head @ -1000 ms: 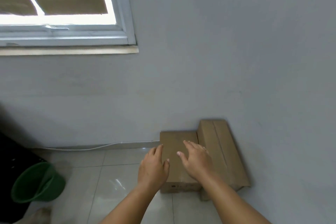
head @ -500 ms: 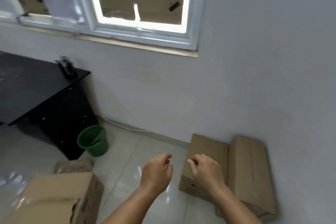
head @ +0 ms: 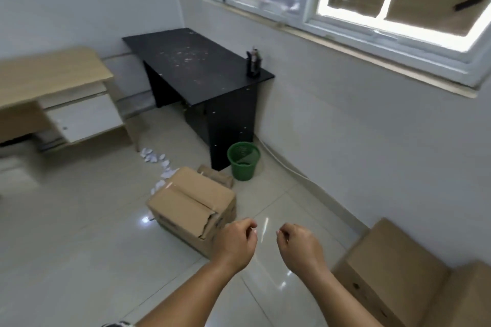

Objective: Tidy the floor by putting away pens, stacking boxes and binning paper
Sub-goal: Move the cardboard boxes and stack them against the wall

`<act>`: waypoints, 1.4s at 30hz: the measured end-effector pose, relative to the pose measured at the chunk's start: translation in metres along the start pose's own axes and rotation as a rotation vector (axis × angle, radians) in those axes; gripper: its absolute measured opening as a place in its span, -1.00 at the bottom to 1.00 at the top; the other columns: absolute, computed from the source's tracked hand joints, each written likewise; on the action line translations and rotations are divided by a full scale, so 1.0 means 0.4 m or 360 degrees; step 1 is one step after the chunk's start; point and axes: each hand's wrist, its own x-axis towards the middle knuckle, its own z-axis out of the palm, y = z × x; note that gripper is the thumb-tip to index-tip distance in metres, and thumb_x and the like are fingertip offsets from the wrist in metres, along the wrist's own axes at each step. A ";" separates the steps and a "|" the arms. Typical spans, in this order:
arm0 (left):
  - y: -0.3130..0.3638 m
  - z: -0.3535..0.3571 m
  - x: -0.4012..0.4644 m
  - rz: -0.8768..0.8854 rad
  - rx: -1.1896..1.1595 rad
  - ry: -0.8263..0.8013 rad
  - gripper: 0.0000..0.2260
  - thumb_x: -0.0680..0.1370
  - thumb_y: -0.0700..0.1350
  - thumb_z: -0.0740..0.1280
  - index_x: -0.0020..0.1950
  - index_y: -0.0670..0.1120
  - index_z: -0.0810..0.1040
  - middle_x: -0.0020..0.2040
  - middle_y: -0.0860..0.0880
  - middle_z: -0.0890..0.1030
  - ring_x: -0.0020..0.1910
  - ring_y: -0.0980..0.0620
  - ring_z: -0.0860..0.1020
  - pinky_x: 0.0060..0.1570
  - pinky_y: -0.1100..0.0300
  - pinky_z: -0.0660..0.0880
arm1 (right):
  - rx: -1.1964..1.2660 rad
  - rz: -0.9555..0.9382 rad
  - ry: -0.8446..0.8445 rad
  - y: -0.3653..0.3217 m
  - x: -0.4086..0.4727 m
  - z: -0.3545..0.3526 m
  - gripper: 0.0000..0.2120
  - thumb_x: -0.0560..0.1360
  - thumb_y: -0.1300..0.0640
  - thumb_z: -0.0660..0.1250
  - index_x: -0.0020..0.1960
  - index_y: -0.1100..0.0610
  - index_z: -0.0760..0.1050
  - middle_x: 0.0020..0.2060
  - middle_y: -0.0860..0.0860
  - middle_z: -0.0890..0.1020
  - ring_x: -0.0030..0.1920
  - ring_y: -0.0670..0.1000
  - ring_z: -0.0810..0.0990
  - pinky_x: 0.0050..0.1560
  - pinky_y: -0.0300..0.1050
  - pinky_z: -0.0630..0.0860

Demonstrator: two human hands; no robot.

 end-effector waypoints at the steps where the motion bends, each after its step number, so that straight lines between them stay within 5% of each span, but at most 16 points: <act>1: -0.034 -0.028 0.001 -0.0038 0.0000 0.0027 -0.82 0.55 0.02 0.22 0.05 0.08 0.59 -0.10 0.15 0.64 -0.13 0.17 0.55 -0.10 0.14 0.54 | -0.0003 -0.0026 -0.0023 -0.041 0.012 0.016 -0.75 0.58 -0.09 0.16 -0.08 -0.02 0.57 -0.20 -0.10 0.60 -0.21 -0.05 0.57 -0.21 -0.10 0.53; 6: -0.227 -0.197 0.023 -0.0185 0.0001 0.0108 -0.82 0.54 0.02 0.23 0.00 0.05 0.60 -0.11 0.11 0.65 -0.14 0.10 0.56 -0.15 0.16 0.52 | 0.0042 -0.0137 -0.0106 -0.281 0.084 0.118 -0.75 0.59 -0.07 0.15 -0.08 -0.02 0.56 -0.17 -0.08 0.60 -0.18 -0.02 0.55 -0.26 -0.14 0.43; 17: -0.613 -0.506 0.112 -0.0459 0.0017 0.0204 -0.85 0.56 -0.03 0.24 0.01 0.08 0.60 -0.19 0.17 0.61 -0.20 0.17 0.56 -0.14 0.18 0.55 | 0.0108 -0.0208 -0.0165 -0.693 0.226 0.333 -0.76 0.58 -0.07 0.16 -0.02 -0.02 0.57 -0.22 -0.12 0.62 -0.21 -0.05 0.58 -0.15 -0.06 0.58; 22: -0.728 -0.542 0.207 -0.0517 0.0056 0.0123 -0.87 0.55 -0.04 0.25 -0.02 0.08 0.60 -0.15 0.13 0.64 -0.19 0.17 0.56 -0.16 0.19 0.56 | 0.0135 -0.0120 -0.0175 -0.751 0.327 0.385 -0.68 0.59 -0.08 0.17 0.29 -0.05 0.45 0.10 -0.07 0.61 -0.01 0.01 0.60 -0.06 -0.07 0.56; 28: -0.844 -0.560 0.369 -0.0564 0.0141 -0.0007 -0.86 0.54 -0.06 0.24 -0.01 0.08 0.59 -0.15 0.14 0.60 -0.17 0.14 0.55 -0.15 0.19 0.53 | 0.0201 0.0023 -0.0223 -0.771 0.479 0.443 -0.60 0.61 -0.06 0.16 0.43 -0.03 0.32 0.28 -0.07 0.49 0.02 -0.02 0.58 -0.05 -0.12 0.49; 33: -0.918 -0.564 0.490 -0.0530 0.0257 -0.0129 -0.83 0.54 -0.04 0.25 0.05 0.06 0.60 -0.07 0.11 0.57 -0.14 0.12 0.52 -0.16 0.25 0.45 | 0.0217 0.0126 -0.0294 -0.784 0.577 0.497 -0.49 0.59 -0.08 0.17 0.50 -0.05 0.16 0.31 -0.05 0.37 0.02 -0.03 0.55 0.00 -0.10 0.50; 42: -1.081 -0.526 0.627 -0.0332 0.0354 -0.0436 -0.84 0.54 -0.09 0.27 0.06 -0.01 0.61 -0.05 0.05 0.56 -0.10 0.09 0.52 -0.12 0.24 0.44 | 0.0321 0.0548 -0.0273 -0.788 0.595 0.609 -0.48 0.57 -0.06 0.23 0.49 0.01 0.22 0.33 0.00 0.35 0.20 0.03 0.49 0.16 -0.08 0.50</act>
